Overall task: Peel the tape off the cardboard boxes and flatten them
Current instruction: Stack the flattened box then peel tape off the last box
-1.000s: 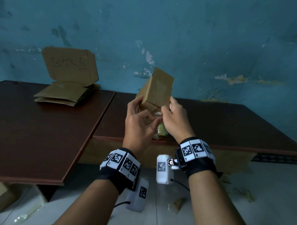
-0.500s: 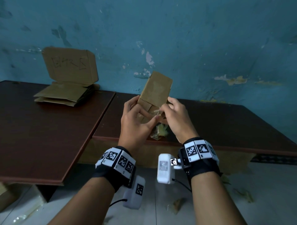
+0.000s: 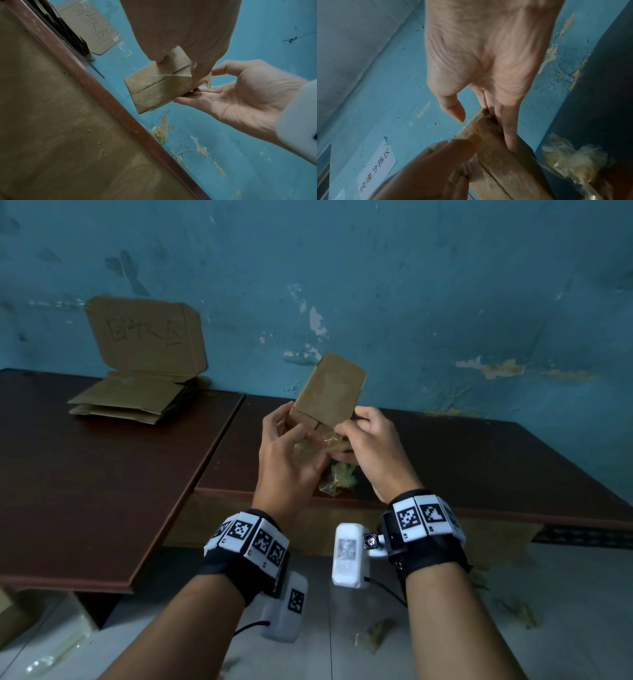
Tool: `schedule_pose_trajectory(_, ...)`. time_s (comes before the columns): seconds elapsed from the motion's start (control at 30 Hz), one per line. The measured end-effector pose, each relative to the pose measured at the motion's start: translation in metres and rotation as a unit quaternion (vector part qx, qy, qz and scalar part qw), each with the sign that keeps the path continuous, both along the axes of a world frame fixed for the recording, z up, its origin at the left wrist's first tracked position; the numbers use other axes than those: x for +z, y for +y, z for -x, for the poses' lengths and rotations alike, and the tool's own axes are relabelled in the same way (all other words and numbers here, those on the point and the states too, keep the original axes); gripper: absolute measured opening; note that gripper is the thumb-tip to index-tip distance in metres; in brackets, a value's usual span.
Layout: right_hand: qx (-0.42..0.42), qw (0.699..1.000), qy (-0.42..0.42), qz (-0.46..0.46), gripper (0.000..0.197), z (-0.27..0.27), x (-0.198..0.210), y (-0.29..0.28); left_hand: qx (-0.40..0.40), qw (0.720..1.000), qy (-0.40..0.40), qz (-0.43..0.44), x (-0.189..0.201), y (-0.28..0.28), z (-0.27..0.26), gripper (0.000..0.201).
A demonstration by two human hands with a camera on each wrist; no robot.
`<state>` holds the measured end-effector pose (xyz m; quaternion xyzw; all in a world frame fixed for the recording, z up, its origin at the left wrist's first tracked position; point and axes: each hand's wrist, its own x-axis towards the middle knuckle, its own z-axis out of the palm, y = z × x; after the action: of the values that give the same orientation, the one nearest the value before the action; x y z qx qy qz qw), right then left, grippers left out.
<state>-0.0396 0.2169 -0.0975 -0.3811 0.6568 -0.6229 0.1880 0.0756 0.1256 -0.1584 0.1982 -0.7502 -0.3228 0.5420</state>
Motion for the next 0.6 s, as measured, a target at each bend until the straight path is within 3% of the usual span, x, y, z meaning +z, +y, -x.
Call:
schedule_pose_trajectory(0.1,0.000,1.000,-0.005,0.000,0.037,0.004,-0.003,0.001,-0.040,0.999,0.012,-0.011,0.003,0.000,-0.003,0.027)
schedule_pose_trajectory(0.2,0.003,1.000,-0.010,-0.004,0.025,0.006,-0.005,0.003,-0.078,0.997,0.013,-0.028,0.007,-0.002,-0.007,0.018)
schedule_pose_trajectory(0.3,0.000,1.000,-0.023,-0.002,0.016,0.005,-0.005,0.006,-0.098,0.994,0.008,-0.041,0.011,-0.001,-0.010,0.025)
schedule_pose_trajectory(0.6,-0.011,0.997,-0.067,-0.020,0.023,0.008,0.000,0.011,-0.180,0.979,0.006,-0.094,0.008,-0.003,-0.009,0.031)
